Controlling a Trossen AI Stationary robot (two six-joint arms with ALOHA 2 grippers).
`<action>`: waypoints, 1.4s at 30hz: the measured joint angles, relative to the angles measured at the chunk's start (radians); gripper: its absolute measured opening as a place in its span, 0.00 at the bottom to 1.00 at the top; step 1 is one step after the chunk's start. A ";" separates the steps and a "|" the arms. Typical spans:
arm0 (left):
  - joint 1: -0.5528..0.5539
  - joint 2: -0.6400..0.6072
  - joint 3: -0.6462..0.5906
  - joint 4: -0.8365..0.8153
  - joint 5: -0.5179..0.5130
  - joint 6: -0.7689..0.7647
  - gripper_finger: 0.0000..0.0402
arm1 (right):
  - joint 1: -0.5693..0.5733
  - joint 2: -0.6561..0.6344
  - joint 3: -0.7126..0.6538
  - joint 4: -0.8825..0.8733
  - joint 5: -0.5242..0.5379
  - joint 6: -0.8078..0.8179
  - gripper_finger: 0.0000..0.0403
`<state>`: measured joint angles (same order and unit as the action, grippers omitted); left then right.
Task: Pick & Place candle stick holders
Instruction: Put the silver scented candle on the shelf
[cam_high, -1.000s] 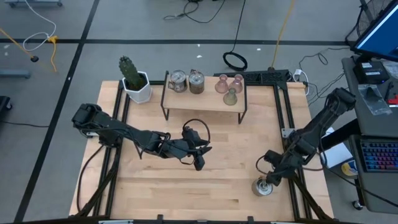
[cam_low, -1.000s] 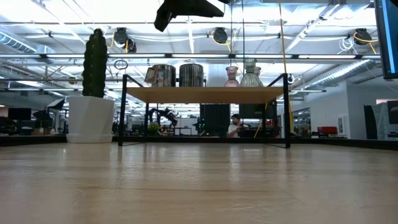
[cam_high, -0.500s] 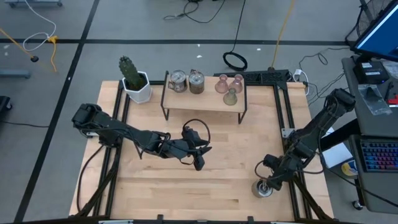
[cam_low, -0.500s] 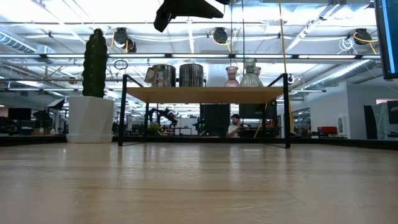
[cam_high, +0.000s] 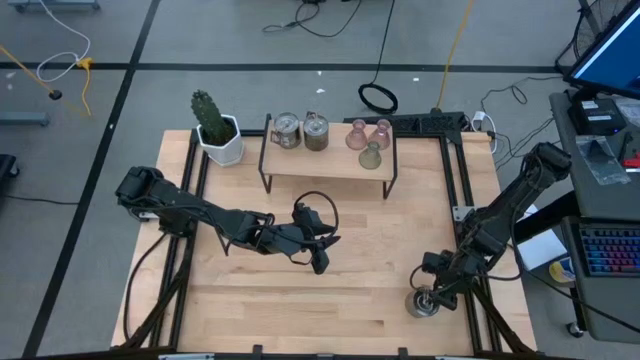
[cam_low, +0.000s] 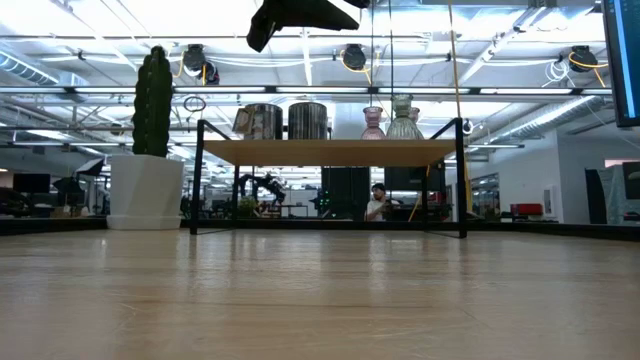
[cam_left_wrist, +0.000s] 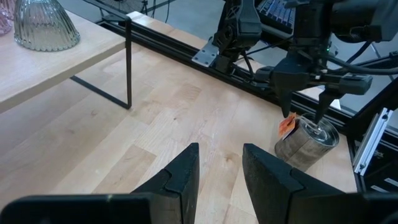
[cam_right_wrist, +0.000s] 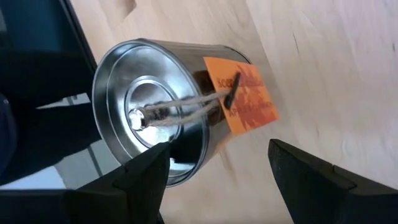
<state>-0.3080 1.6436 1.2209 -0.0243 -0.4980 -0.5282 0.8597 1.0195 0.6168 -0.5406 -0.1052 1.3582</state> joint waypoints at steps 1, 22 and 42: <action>0.000 0.000 0.000 0.000 0.000 0.000 0.30 | 0.000 0.000 -0.001 0.006 0.000 -0.011 0.66; 0.000 0.000 0.000 -0.002 0.000 0.000 0.30 | 0.000 0.000 -0.001 0.061 0.001 -0.035 0.66; 0.000 0.000 0.000 -0.002 -0.001 -0.002 0.30 | -0.001 -0.005 -0.092 0.106 -0.061 0.124 0.66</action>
<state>-0.3081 1.6436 1.2209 -0.0261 -0.4988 -0.5306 0.8585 1.0142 0.5252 -0.4343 -0.1658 1.4818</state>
